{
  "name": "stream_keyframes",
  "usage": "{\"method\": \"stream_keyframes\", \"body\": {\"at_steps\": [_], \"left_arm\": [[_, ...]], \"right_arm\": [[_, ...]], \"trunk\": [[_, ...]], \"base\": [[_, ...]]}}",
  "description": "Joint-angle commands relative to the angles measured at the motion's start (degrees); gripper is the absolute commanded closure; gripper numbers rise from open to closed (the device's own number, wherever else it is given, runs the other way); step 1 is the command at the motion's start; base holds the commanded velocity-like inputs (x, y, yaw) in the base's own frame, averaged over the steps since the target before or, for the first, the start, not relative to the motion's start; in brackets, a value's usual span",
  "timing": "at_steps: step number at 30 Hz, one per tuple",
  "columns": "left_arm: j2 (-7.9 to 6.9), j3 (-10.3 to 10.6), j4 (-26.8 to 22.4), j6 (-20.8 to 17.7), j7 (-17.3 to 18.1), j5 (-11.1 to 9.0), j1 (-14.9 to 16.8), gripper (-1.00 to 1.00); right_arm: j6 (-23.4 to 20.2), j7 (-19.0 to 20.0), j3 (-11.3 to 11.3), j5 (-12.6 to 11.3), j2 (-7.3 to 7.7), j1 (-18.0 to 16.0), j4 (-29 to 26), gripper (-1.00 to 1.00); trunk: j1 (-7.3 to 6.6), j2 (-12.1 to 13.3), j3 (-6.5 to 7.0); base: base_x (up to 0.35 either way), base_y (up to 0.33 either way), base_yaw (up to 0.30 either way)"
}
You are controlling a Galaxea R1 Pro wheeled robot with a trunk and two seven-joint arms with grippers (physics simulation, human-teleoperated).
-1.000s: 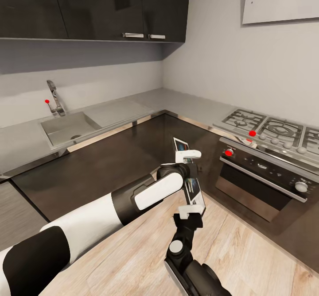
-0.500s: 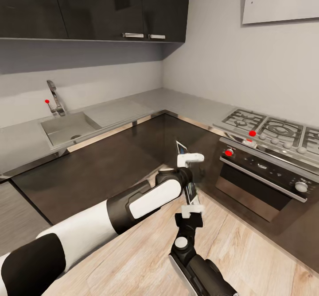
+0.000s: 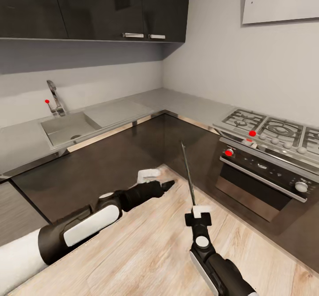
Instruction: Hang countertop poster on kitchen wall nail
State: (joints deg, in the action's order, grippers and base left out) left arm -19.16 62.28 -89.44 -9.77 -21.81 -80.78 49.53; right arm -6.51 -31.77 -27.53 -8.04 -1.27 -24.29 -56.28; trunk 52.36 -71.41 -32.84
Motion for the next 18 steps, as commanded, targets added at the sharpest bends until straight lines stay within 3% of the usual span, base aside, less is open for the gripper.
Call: {"method": "stream_keyframes", "body": {"at_steps": [1, 2, 3, 5, 6, 7, 8, 10, 13, 15, 18], "left_arm": [[-1.29, 0.2, -0.1, 0.9, 1.9, -0.4, -0.4, -1.0], [-2.38, 0.4, -0.1, 1.7, 3.9, -0.3, -1.0, -1.0], [-4.37, 1.1, 0.0, 3.7, 7.7, -0.3, -2.1, -1.0], [-6.31, 2.3, 0.1, 6.4, 11.1, -0.3, -3.2, -1.0], [-9.03, 5.1, 0.4, 11.9, 15.5, -0.3, -4.3, -1.0], [-11.47, 9.6, 1.5, 18.5, 19.0, -0.3, -5.0, -1.0], [-13.65, 15.9, 3.7, 26.3, 21.9, -0.4, -5.5, -1.0], [-14.39, 19.6, 6.4, 30.5, 22.9, -0.4, -5.6, -1.0], [-14.63, 23.1, 10.7, 34.2, 23.5, -0.8, -5.7, -1.0], [-14.04, 25.3, 14.7, 36.3, 23.9, -3.1, -6.4, -1.0], [-13.11, 26.3, 19.9, 37.4, 26.3, -5.7, -7.2, -1.0]], "right_arm": [[0.1, 0.8, 0.3, -0.3, 0.47, 0.0, 0.0, 1.0], [0.5, 1.9, 0.8, -0.4, 0.79, 0.0, 0.0, 1.0], [1.0, 4.2, 1.7, -0.5, 1.29, 0.1, 0.1, 1.0], [1.4, 6.8, 2.4, -0.5, 1.72, 0.1, 0.2, 1.0], [1.8, 10.7, 3.8, -0.6, 2.78, 0.3, 0.2, 1.0], [1.9, 14.9, 6.3, -0.7, 3.9, 0.8, 0.3, 1.0], [2.4, 21.8, 10.0, -0.8, 4.83, 1.4, 0.9, 1.0], [4.0, 27.7, 12.3, -0.8, 5.18, 1.7, 2.0, 1.0], [7.7, 33.8, 14.6, -0.8, 5.75, 1.9, 4.1, 1.0], [10.4, 37.1, 15.7, -0.8, 6.52, 2.0, 5.4, 1.0], [11.6, 40.3, 16.2, -0.8, 7.36, 2.0, 6.0, 1.0]], "trunk": [[0.0, 0.0, -0.06], [0.0, 0.0, -0.06], [0.0, 0.0, -0.06], [0.0, 0.0, -0.06], [0.0, 0.0, -0.06], [0.0, 0.0, -0.06], [0.0, 0.0, -0.06], [0.0, 0.0, -0.06], [0.0, 0.0, -0.06], [0.0, 0.0, -0.06], [0.0, 0.0, -0.06]], "base": [[0.0, 0.0, 0.0], [0.0, 0.0, 0.0], [0.0, 0.0, 0.0], [0.0, 0.0, 0.0], [0.0, 0.0, 0.0], [0.0, 0.0, 0.0], [0.0, 0.0, 0.0], [0.0, 0.0, 0.0], [0.0, 0.0, 0.0], [0.0, 0.0, 0.0], [0.0, 0.0, 0.0]]}}
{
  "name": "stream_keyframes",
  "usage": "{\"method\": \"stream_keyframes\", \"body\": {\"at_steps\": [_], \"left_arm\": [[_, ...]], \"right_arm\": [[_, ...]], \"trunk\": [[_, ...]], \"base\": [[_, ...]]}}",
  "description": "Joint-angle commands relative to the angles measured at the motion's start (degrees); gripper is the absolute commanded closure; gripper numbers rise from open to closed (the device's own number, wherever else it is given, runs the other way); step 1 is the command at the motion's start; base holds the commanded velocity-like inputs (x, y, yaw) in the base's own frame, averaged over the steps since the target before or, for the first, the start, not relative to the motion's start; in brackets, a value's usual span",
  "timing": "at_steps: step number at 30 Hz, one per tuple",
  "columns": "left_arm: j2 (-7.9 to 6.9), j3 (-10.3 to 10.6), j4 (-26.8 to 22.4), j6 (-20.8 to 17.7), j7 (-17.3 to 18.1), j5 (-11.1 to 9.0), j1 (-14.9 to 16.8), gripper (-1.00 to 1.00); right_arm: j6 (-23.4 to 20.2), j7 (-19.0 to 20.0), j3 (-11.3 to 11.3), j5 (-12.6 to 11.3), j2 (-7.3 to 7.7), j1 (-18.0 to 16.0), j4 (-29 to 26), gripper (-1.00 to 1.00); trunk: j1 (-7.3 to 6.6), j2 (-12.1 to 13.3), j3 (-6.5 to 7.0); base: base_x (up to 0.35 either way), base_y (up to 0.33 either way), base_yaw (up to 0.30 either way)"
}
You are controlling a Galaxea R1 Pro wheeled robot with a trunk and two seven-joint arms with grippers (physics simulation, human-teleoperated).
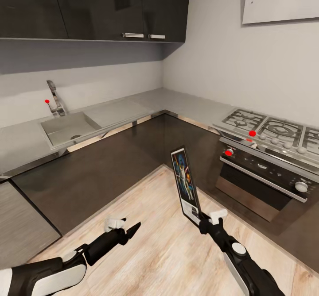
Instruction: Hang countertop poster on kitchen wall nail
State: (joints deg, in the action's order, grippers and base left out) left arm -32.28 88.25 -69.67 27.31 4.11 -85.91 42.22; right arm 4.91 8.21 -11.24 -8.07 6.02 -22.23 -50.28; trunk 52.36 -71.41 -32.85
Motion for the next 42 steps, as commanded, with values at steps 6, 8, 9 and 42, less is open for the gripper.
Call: {"method": "stream_keyframes", "body": {"at_steps": [6, 8, 9, 42], "left_arm": [[2.55, 0.8, 21.5, 0.6, 22.8, -11.7, -2.9, -1.0], [5.84, 0.9, 30.7, -0.1, 30.5, -15.3, -4.5, -1.0], [7.61, 0.9, 34.7, -0.3, 32.9, -16.2, -5.4, -1.0], [13.21, 0.5, 44.6, -0.7, 37.1, -18.0, -9.5, -1.0]], "right_arm": [[1.0, 7.9, 0.2, -0.9, 2.02, 0.0, 0.1, 1.0], [0.9, 8.7, 0.2, -0.9, 2.22, 0.0, -0.7, 1.0], [0.9, 9.0, 0.2, -0.9, 2.29, 0.0, -1.5, 1.0], [-7.3, 10.5, 6.1, -0.8, 2.39, 3.9, -12.9, 1.0]], "trunk": [[0.0, 0.0, -0.05], [0.0, 0.0, -0.05], [0.0, 0.0, -0.05], [0.0, 0.0, 2.29]], "base": [[0.0, 0.0, 0.0], [0.0, 0.0, 0.0], [0.0, 0.0, 0.0], [0.0, 0.0, -0.062]]}}
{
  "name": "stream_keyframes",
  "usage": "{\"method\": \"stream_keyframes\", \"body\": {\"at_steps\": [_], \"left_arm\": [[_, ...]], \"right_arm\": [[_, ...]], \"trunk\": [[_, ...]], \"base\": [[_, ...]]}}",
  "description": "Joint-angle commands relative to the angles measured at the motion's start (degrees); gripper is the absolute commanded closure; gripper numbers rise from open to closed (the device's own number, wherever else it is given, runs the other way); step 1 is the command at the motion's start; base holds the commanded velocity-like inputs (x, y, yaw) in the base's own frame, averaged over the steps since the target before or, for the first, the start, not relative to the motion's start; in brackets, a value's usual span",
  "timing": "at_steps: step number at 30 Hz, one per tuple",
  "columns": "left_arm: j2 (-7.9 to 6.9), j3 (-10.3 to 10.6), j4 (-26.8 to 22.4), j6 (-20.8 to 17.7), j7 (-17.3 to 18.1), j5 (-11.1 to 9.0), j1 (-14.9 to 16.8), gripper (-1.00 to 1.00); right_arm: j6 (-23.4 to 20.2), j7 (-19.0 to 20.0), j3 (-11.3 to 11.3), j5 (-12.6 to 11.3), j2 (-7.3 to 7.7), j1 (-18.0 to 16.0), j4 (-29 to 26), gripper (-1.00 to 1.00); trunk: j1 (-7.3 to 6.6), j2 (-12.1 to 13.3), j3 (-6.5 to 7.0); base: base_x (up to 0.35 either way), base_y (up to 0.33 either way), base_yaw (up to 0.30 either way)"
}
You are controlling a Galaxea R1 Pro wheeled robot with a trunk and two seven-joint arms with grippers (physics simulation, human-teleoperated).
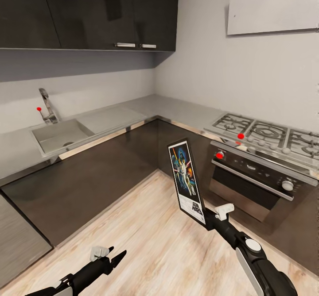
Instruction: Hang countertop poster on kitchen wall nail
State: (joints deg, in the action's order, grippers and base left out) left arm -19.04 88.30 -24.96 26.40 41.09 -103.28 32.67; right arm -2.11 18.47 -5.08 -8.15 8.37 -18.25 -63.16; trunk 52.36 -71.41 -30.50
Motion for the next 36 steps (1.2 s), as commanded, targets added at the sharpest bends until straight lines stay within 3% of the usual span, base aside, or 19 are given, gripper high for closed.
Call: {"method": "stream_keyframes", "body": {"at_steps": [1, 23, 30, 36], "left_arm": [[-0.04, 0.5, -0.1, 0.2, 0.1, -0.6, 0.1, -1.0], [-0.04, 0.5, -0.1, 0.2, -0.2, -0.6, 0.1, -1.0], [-0.06, 0.4, -0.1, 0.2, -0.2, -0.6, 0.1, -1.0], [-0.12, 0.4, -0.1, 0.2, -0.2, -0.6, 0.1, -1.0]], "right_arm": [[-0.3, 0.3, -0.1, -0.7, 0.03, 0.0, 0.0, 1.0], [-0.2, 0.3, -0.1, -0.7, -0.02, 0.0, 0.0, 1.0], [-0.2, 0.3, -0.1, -0.7, -0.02, 0.0, 0.0, 1.0], [-0.1, 0.3, -0.1, -0.7, -0.02, 0.0, 0.0, 1.0]], "trunk": [[0.0, 0.0, 0.04], [0.0, 0.0, 2.12], [-1.54, 2.8, 4.05], [-1.54, 2.8, 4.62]], "base": [[0.0, 0.0, -0.08], [0.0, 0.0, -0.076], [0.0, 0.0, -0.038], [0.0, 0.0, -0.002]]}}
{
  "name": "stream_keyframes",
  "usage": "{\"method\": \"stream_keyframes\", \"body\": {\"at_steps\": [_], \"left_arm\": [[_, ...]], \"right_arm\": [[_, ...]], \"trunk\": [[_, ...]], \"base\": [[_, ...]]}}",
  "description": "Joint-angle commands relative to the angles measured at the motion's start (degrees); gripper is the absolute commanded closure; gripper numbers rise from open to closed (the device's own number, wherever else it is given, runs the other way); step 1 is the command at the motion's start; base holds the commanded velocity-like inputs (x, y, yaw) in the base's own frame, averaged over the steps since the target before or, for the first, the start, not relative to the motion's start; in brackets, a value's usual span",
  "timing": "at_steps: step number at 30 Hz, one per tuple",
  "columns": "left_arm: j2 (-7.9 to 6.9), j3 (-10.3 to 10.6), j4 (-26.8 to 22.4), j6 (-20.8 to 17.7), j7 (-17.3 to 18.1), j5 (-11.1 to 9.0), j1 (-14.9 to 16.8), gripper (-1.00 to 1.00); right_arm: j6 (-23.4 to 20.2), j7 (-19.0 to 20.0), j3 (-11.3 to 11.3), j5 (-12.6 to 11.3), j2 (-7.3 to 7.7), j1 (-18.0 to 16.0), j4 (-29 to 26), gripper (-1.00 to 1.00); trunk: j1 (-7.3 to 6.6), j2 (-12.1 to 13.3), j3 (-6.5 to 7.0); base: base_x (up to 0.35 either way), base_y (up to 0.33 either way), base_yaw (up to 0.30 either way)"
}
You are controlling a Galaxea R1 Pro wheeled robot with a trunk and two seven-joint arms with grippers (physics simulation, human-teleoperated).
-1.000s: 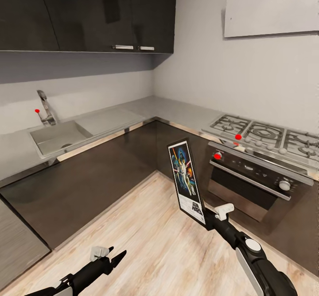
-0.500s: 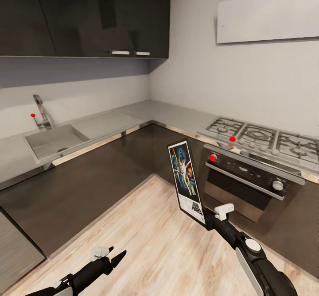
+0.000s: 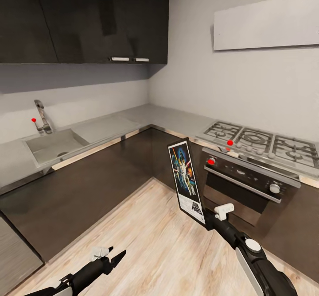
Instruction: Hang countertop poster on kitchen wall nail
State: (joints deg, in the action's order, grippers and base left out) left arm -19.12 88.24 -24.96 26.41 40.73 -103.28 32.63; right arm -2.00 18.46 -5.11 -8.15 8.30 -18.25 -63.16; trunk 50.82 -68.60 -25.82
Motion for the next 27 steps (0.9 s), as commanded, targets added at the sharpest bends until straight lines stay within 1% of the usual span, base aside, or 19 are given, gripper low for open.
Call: {"method": "stream_keyframes", "body": {"at_steps": [1, 17, 27], "left_arm": [[-0.04, 0.5, -0.1, 0.2, 0.1, -0.6, 0.1, -1.0], [-0.04, 0.4, -0.1, 0.2, 0.1, -0.6, 0.1, -1.0], [-0.06, 0.4, -0.1, 0.2, 0.1, -0.7, 0.1, -1.0]], "right_arm": [[-0.2, 0.3, -0.1, -0.7, 0.05, 0.0, 0.0, 1.0], [-0.2, 0.3, 0.0, -0.7, 0.05, 0.0, 0.0, 1.0], [-0.2, 0.2, 0.0, -0.7, 0.05, 0.0, -0.1, 1.0]], "trunk": [[0.0, 0.0, 0.04], [0.0, 0.0, 1.49], [-2.19, 4.0, 3.39]], "base": [[0.0, 0.0, 0.0], [0.0, 0.0, 0.0], [0.0, 0.0, 0.0]]}}
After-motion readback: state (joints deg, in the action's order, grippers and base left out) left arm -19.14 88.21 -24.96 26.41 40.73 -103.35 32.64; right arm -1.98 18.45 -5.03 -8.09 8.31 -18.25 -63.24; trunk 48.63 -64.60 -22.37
